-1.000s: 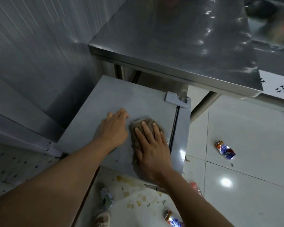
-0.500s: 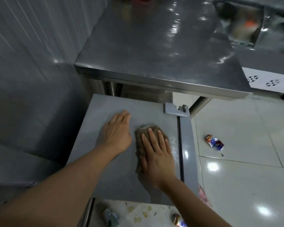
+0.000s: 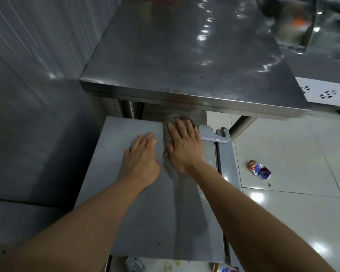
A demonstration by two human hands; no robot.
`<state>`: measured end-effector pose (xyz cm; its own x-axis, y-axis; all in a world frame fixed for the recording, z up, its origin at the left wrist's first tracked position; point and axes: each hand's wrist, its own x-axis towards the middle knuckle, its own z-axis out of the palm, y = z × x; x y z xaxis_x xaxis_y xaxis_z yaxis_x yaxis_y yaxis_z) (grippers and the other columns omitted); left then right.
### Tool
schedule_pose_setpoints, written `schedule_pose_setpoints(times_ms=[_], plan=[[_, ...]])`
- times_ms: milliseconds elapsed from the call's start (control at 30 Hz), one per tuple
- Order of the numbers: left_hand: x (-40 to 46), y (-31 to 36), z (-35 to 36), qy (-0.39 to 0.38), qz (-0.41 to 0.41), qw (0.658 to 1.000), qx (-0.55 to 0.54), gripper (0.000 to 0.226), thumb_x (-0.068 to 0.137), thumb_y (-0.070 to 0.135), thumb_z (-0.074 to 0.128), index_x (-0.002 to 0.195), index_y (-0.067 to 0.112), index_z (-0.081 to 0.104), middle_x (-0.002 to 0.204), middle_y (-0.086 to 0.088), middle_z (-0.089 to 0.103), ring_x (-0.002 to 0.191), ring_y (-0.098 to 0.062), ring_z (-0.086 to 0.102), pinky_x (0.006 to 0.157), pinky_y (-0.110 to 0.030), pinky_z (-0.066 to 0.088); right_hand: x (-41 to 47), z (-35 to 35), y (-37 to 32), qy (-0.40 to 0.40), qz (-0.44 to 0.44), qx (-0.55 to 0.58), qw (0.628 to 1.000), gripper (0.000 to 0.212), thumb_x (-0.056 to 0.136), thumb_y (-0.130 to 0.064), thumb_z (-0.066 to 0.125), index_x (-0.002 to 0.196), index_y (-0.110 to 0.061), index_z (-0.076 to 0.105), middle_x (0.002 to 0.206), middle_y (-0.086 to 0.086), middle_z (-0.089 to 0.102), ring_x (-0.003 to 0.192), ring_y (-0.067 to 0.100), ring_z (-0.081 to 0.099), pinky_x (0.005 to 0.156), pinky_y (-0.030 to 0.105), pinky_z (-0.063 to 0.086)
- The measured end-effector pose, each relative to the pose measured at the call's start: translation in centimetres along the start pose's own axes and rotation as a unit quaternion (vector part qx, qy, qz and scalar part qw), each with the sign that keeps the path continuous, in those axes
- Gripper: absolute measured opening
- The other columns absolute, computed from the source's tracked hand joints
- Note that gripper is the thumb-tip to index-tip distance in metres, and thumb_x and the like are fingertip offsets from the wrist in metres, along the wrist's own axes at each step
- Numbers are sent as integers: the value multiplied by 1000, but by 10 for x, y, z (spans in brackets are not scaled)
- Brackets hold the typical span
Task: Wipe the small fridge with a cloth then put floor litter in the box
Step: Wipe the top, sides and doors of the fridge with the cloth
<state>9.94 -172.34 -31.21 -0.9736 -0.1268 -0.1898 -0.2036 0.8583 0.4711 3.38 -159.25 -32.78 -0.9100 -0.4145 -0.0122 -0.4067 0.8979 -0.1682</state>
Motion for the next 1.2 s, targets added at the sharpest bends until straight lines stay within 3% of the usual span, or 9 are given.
schedule_pose_setpoints(times_ms=[100, 233, 333, 567, 767, 900, 1000, 1067, 1200], plan=[[-1, 5, -3, 14, -22, 999, -22, 65, 87, 8, 49, 145, 12, 20, 157, -4, 14, 144, -20, 14, 116, -47, 16, -25, 5, -5, -5, -39, 16, 999, 60, 96, -41, 32, 150, -26, 12, 160, 1, 4, 146, 25, -7, 116, 39, -8], [-2, 5, -3, 23, -30, 999, -28, 66, 87, 11, 53, 144, 8, 19, 152, -10, 24, 139, -25, 25, 114, -47, 20, 20, -1, -9, -31, -67, -7, 997, 58, 95, -42, 33, 149, -29, 17, 158, 1, 13, 145, 29, 5, 117, 45, 2], [0, 2, -1, 13, -17, 1000, -8, 65, 89, 14, 51, 145, 10, 18, 155, -9, 19, 141, -24, 21, 115, -46, 19, 38, -3, -15, -37, -35, -18, 999, 62, 93, -45, 37, 148, -25, 18, 154, 6, 21, 141, 32, 17, 117, 46, 7], [7, 6, -4, -50, -27, 997, 42, 74, 84, 14, 50, 146, 32, 15, 154, 0, 5, 142, -25, 12, 113, -50, 22, -18, -7, 9, 1, 21, -17, 1000, 74, 90, -42, 42, 150, -13, 10, 159, 11, 5, 146, 28, -5, 117, 40, -7], [9, 29, 0, -43, -29, 996, 71, 76, 84, 11, 52, 148, 24, 12, 157, -2, -3, 144, -25, 1, 115, -46, 20, -75, -1, 4, 19, 30, 58, 998, 65, 92, -37, 23, 149, -5, 15, 157, 16, 9, 146, 31, -4, 114, 35, -12], [9, 48, 15, -45, 26, 997, 51, 76, 87, 11, 52, 149, 26, 10, 159, 5, 0, 146, -20, -1, 115, -50, 19, -69, -10, 6, 97, 42, 129, 986, 51, 88, -22, 48, 128, 9, 50, 137, 29, 46, 135, 43, 34, 114, 44, 18], [14, 46, 18, -62, 13, 997, 38, 79, 86, 11, 53, 149, 28, 8, 159, 8, 0, 146, -17, -3, 116, -53, 14, -56, -16, 12, 207, 71, 147, 965, 50, 86, -24, 38, 112, 14, 60, 119, 31, 58, 119, 45, 52, 102, 53, 40], [15, 43, 17, -75, 8, 997, 30, 82, 85, 6, 50, 149, 29, 5, 159, 9, -2, 146, -15, -5, 117, -53, 9, -40, -23, 19, 205, 81, 122, 968, 55, 88, -25, 31, 123, 11, 53, 132, 29, 50, 130, 42, 41, 110, 51, 32], [17, 40, 19, -83, 13, 996, 35, 81, 84, 1, 43, 149, 30, 4, 158, 11, -6, 146, -14, -8, 117, -52, 4, -6, -17, 41, 32, 83, 24, 996, 55, 93, -31, 36, 146, -19, 26, 155, 7, 18, 145, 32, 5, 118, 45, 4]])
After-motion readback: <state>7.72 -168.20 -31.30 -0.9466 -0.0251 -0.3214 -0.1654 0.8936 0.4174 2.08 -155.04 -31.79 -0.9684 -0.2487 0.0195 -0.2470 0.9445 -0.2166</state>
